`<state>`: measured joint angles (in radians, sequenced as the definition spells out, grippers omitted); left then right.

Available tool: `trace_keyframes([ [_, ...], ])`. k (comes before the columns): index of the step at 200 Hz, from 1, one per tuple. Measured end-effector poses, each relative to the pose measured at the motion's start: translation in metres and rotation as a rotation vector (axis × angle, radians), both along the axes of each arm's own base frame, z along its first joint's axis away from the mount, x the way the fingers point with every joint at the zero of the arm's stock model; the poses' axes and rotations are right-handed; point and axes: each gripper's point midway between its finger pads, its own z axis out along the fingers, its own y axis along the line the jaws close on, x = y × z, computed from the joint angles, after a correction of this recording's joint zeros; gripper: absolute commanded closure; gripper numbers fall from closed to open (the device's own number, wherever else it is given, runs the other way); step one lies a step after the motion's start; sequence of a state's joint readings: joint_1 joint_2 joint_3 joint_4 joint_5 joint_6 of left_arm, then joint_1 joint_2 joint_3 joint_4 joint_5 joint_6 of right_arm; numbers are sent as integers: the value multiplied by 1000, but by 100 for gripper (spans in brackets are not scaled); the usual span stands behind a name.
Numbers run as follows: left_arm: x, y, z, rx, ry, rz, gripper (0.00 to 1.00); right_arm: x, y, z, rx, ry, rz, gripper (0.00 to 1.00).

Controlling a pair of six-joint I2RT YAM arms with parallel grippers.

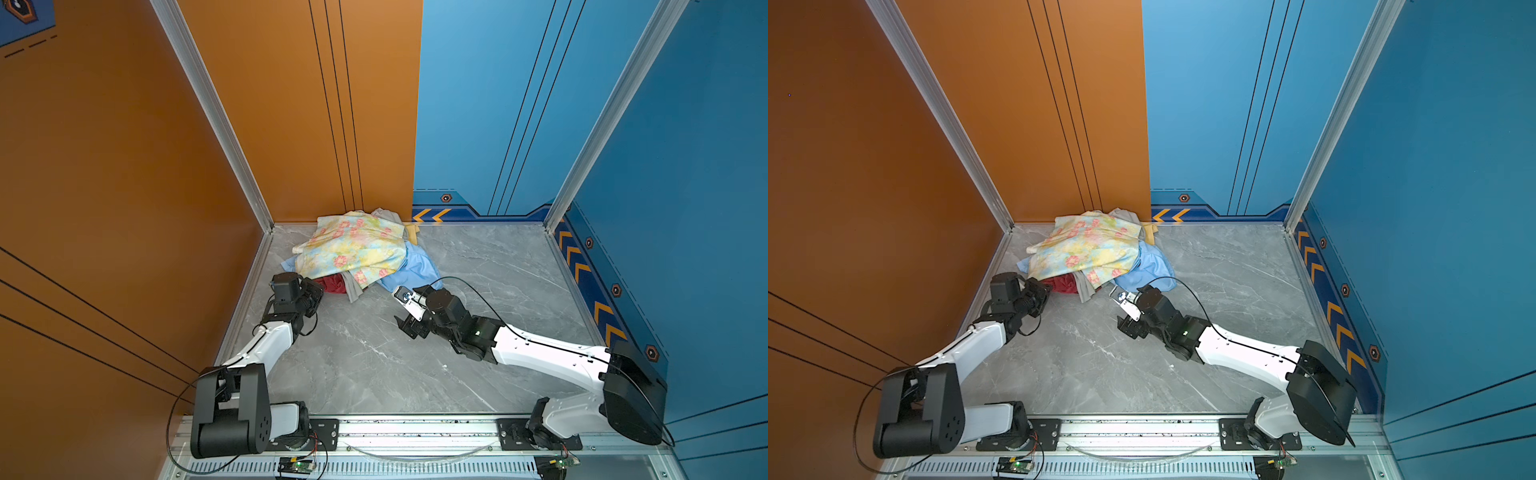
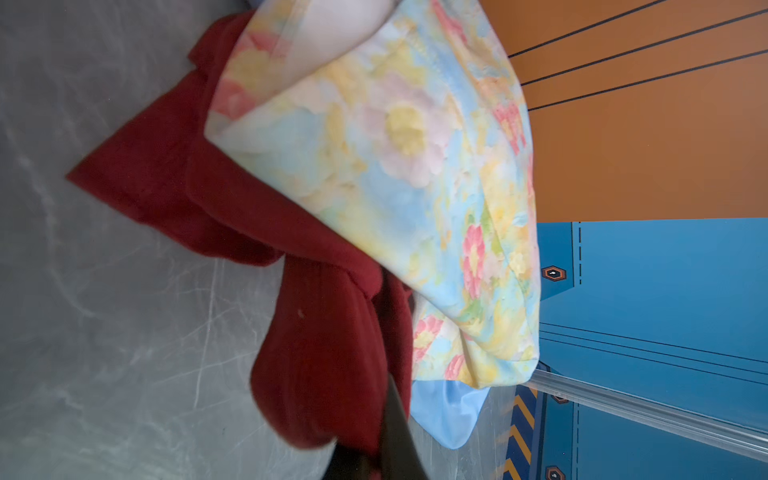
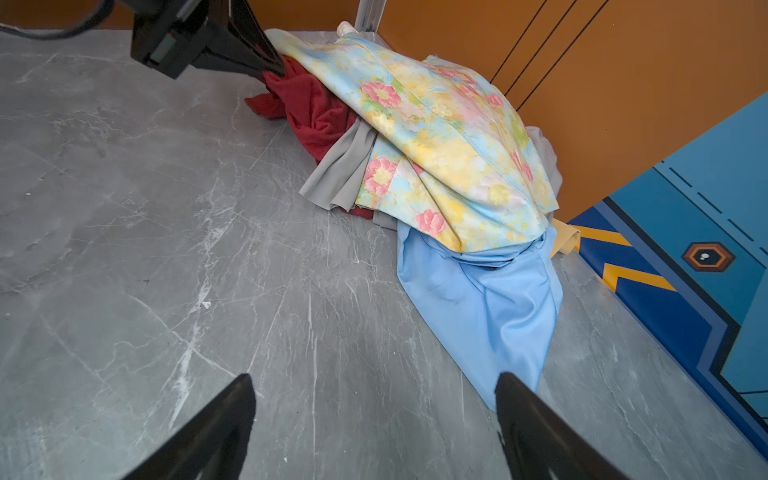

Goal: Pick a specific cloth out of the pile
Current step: 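Close the left gripper on the red cloth and pull it out from the pile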

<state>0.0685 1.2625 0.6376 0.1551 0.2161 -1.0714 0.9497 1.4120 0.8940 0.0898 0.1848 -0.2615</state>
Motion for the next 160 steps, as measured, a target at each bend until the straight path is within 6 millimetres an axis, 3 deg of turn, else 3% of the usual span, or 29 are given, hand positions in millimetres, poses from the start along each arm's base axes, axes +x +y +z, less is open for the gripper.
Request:
trace_keyframes([
  [28, 2, 0, 34, 54, -50, -7, 100, 7, -6, 0, 0, -3, -36, 9],
  [96, 11, -7, 83, 132, -98, -40, 100, 17, -11, 6, 56, 5, -89, 8],
  [160, 17, -17, 168, 250, -232, -89, 100, 22, -14, 11, 91, 9, -114, 9],
])
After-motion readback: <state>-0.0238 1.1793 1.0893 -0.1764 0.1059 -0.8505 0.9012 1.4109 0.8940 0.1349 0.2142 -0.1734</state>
